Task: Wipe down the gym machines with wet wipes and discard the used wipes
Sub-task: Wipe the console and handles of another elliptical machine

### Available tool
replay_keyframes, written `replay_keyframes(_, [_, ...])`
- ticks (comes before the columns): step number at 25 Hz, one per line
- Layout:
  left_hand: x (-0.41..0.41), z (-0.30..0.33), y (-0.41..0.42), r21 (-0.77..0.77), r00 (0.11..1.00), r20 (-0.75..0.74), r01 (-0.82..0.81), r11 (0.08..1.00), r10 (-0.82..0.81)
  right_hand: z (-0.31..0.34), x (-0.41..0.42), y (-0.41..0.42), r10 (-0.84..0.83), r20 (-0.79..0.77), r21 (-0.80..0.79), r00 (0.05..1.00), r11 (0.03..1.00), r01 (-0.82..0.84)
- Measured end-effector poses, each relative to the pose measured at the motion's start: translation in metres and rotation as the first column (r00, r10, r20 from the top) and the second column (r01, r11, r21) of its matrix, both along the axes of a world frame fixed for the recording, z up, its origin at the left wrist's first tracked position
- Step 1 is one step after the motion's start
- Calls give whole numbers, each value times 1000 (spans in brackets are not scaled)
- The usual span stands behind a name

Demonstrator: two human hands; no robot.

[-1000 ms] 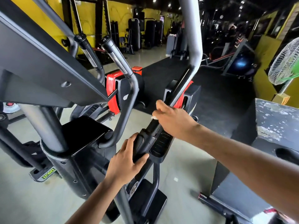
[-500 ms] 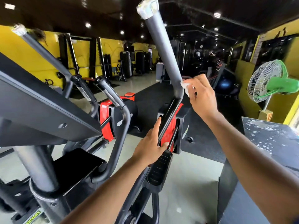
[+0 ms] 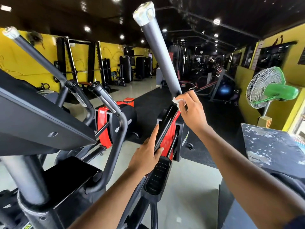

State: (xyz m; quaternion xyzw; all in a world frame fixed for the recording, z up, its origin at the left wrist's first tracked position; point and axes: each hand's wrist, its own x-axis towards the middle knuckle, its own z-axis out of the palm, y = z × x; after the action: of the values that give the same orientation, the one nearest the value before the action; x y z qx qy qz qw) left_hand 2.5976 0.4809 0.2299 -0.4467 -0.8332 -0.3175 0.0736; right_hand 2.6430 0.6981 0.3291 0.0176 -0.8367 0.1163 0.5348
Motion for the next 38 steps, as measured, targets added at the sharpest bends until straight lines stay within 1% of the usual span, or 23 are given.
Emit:
replay_keyframes(3, [-3, -1, 0, 2, 1000, 8, 13, 1000, -13, 14, -7, -4, -33, -69, 34, 997, 999, 36])
replay_keyframes(6, [-2, -1, -1, 5, 1000, 17, 20, 1000, -20, 23, -7, -11, -25, -119, 82, 993, 996, 35])
replay_keyframes(10, [-2, -1, 0, 11, 999, 33, 13, 1000, -13, 51, -10, -31, 50, -240, 126, 969, 992, -20])
replay_keyframes(12, [-2, -1, -1, 13, 999, 35, 11, 1000, -12, 74, -13, -43, 105, -308, 176, 946, 983, -52])
replay_keyframes(15, [-2, 0, 0, 11, 999, 36, 7, 1000, -7, 99, -15, -49, 149, -349, 247, 925, 967, -62])
replay_keyframes(17, [-2, -1, -1, 13, 999, 30, 11, 1000, -12, 94, -15, -42, 138, -333, 282, 933, 959, -41])
replay_keyframes(19, [-2, -1, -1, 19, 1000, 27, 16, 1000, -16, 75, -12, -26, 84, -286, 293, 955, 956, 3])
replay_keyframes(21, [-2, -2, -1, 12, 999, 30, 14, 1000, -15, 52, -9, -5, 20, -198, 277, 980, 960, 36])
replay_keyframes(24, [-1, -1, -1, 2, 999, 31, 14, 1000, -14, 26, -2, 13, -11, -73, 249, 997, 968, 29])
replay_keyframes(27, [0, 1, -2, -5, 999, 37, 12, 1000, -12, 27, 0, 7, 24, -63, 167, 998, 986, -13])
replay_keyframes(29, [0, 0, -2, -5, 999, 34, 10, 1000, -10, 42, -2, -7, 54, -108, 109, 993, 993, -42])
replay_keyframes(32, [-1, 1, -1, -5, 999, 44, 10, 1000, -10, 73, -7, -33, 102, -217, 90, 971, 992, -85])
replay_keyframes(35, [-1, 1, -1, -6, 999, 32, 8, 1000, -8, 105, -10, -56, 171, -327, 145, 929, 981, -130])
replay_keyframes(38, [0, 1, -1, -11, 1000, 28, 3, 1000, -3, 134, -13, -77, 216, -404, 217, 889, 967, -136])
